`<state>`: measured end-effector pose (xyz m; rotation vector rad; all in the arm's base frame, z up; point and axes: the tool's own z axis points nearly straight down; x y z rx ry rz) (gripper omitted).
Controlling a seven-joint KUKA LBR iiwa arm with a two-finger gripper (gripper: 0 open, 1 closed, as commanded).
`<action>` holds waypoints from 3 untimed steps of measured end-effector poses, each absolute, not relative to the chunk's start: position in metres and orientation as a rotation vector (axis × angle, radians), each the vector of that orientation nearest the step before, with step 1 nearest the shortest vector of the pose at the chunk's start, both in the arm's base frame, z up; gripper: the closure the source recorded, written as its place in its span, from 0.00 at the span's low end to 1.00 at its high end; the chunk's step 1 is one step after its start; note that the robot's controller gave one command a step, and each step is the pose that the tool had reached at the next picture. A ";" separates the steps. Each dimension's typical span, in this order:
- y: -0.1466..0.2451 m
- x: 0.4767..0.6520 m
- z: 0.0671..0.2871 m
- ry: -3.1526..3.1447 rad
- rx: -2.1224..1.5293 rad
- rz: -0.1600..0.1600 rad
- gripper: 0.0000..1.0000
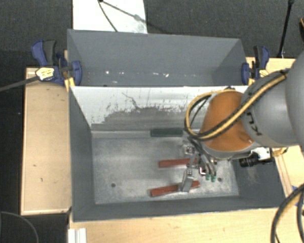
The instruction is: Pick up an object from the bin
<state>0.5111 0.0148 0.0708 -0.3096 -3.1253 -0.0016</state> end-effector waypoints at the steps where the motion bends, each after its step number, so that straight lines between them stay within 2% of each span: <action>1: 0.015 0.512 0.071 -3.129 -0.308 -0.002 1.00; 3: 0.015 0.514 0.118 -3.133 -0.297 -0.002 1.00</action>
Offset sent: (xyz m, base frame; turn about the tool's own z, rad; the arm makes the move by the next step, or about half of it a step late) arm 0.0000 0.0000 0.0000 0.0000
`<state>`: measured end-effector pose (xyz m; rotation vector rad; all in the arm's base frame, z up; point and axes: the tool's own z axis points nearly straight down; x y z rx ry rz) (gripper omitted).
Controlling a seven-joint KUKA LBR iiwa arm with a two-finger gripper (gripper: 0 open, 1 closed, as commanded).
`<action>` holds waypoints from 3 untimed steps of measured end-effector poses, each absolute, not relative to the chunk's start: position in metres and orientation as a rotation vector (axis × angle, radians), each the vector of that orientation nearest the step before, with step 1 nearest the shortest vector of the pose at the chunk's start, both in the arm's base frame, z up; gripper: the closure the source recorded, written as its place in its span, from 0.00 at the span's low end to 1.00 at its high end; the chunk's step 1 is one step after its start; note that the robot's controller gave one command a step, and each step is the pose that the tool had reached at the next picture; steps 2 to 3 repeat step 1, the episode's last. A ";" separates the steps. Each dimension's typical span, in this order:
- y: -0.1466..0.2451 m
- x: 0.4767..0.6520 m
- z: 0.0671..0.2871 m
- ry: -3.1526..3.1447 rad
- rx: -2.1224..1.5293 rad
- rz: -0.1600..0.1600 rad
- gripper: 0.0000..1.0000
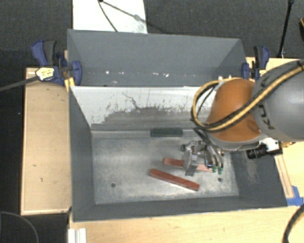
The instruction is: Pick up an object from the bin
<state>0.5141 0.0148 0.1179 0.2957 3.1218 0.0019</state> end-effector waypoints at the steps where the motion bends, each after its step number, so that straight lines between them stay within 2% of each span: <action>1: 0.015 0.517 0.201 3.118 0.287 0.002 1.00; 3: 0.015 0.517 0.201 3.118 0.287 0.002 1.00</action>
Offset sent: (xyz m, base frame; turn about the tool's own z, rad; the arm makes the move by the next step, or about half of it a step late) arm 0.0000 -0.0001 0.0780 0.0000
